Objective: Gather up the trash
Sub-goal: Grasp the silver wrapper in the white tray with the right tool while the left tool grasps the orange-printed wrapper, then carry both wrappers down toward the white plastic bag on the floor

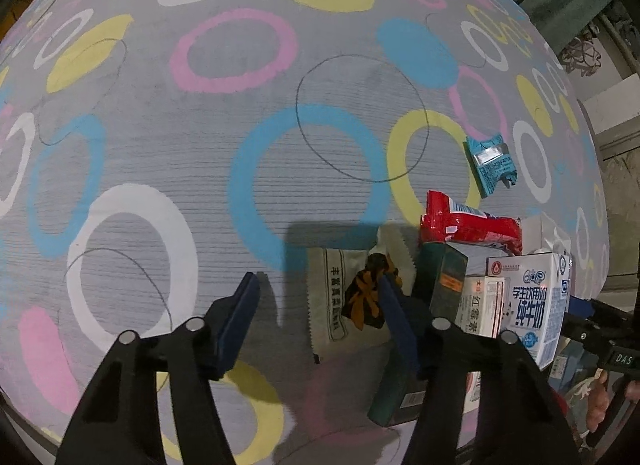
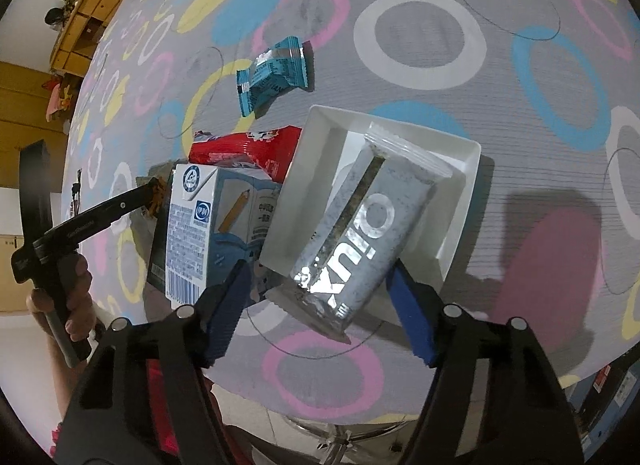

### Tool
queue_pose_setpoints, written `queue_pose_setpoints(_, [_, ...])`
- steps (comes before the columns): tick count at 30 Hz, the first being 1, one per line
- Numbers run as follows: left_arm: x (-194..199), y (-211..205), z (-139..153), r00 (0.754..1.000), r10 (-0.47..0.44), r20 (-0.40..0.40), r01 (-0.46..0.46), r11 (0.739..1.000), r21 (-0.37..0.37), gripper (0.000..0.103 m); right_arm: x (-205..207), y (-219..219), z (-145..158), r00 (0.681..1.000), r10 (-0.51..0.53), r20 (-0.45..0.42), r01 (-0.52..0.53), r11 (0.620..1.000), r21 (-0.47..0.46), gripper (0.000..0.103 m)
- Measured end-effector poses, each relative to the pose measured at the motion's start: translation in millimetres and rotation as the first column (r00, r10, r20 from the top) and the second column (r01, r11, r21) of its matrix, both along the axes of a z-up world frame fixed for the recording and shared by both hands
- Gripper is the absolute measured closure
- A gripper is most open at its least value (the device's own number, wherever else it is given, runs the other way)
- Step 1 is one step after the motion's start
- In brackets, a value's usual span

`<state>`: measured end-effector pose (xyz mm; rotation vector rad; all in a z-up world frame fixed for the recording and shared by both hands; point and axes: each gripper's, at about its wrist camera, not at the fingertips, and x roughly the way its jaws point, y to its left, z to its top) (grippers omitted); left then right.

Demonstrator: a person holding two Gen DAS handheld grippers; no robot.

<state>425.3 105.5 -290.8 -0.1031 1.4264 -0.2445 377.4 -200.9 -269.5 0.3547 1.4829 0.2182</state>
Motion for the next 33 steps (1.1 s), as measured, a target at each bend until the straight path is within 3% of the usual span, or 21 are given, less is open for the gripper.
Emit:
queue_pose_setpoints(4, [0.9,-1.9,-3.5,1.000,-0.002,-0.019,0.002,1.000,-0.007,0.055,0.4,-3.1,0.8,1.000,-0.005,-0.001,0.005,1.000,-0.004,0.046])
queue_pose_setpoints(8, [2.0,-4.8,-3.3,1.000,-0.008,-0.027,0.007,1.000,-0.024,0.072,-0.8,-8.8,0.4,1.000,-0.012,-0.005,0.012,1.000,0.006,0.059])
queue_pose_setpoints(11, [2.1,-6.8,-4.1,0.999,0.002,-0.033,-0.003,0.999,-0.041,0.079,-2.6,-14.1,1.1,1.000,-0.017,-0.003,0.017,1.000,0.021,0.061])
queue_pose_setpoints(19, [-3.7,-9.3,2.5,1.000,0.018,0.011,-0.018,1.000,0.010,0.084,-8.4,-19.2,14.2,0.999,-0.009,0.033,0.009,1.000,0.003,0.064])
queue_pose_setpoints(23, [0.5,-5.6,5.3,0.998,0.063,-0.004,-0.063,0.998,-0.029,0.085,-7.5,-14.5,21.9,0.999,-0.004,0.052,0.004,1.000,-0.005,0.066])
queue_pose_setpoints(25, [1.3,-2.3,6.3,0.996,0.085,-0.007,-0.085,0.996,-0.029,0.085,-6.6,-10.1,24.7,0.998,-0.001,0.059,0.001,1.000,-0.008,0.070])
queue_pose_setpoints(26, [1.3,0.7,6.7,0.996,0.093,-0.005,-0.093,0.995,-0.026,0.086,-6.6,-9.7,25.9,0.998,0.000,0.064,0.001,1.000,-0.013,0.088])
queue_pose_setpoints(30, [-0.9,5.4,8.8,0.994,0.110,-0.012,-0.111,0.993,-0.043,0.086,-7.3,-6.7,27.0,0.998,0.011,0.064,-0.011,1.000,-0.010,0.088])
queue_pose_setpoints(33, [-3.7,5.6,11.5,0.993,0.114,0.010,-0.113,0.994,-0.008,0.086,-6.8,-2.3,27.0,0.997,0.020,0.068,-0.019,1.000,-0.018,0.088])
